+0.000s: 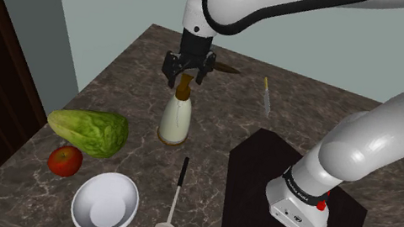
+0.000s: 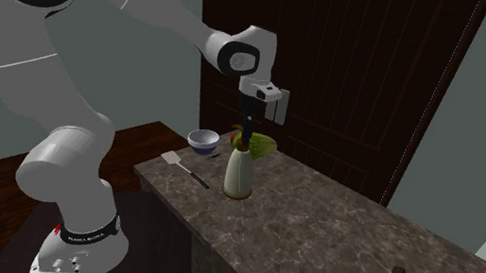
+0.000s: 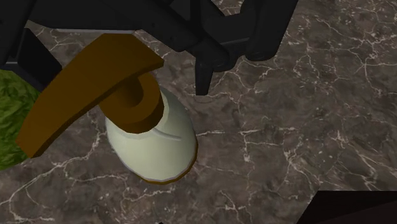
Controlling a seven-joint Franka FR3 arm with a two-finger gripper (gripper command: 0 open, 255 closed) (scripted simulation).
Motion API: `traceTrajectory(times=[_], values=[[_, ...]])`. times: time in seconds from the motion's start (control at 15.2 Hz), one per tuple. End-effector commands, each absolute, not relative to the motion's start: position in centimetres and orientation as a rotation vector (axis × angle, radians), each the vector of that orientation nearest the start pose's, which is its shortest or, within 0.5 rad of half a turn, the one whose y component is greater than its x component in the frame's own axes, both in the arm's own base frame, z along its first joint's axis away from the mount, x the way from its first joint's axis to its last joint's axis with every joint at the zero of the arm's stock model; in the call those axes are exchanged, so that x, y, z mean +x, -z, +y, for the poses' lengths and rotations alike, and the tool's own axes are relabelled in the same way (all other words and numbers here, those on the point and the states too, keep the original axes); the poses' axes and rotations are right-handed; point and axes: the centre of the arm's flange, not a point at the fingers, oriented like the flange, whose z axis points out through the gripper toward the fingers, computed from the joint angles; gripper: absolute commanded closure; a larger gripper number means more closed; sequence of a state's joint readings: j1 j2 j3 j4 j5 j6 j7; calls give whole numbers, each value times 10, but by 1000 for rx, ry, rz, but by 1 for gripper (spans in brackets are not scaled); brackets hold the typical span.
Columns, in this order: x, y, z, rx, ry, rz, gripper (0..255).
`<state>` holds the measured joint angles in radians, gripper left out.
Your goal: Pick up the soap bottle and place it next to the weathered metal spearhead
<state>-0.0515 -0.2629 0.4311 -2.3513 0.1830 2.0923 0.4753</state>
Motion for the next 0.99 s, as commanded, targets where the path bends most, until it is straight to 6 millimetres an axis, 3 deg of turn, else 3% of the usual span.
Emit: traceTrajectory(times=[0.0, 0.13, 0.2, 0.79, 0.92], values=[[426, -423, 184, -3086, -51, 313, 0], [426, -423, 184, -3086, -51, 313, 0], [426, -423, 184, -3086, -51, 313, 255], [426, -423, 184, -3086, -51, 313, 255], [426, -434, 184, -3086, -51, 313, 255]])
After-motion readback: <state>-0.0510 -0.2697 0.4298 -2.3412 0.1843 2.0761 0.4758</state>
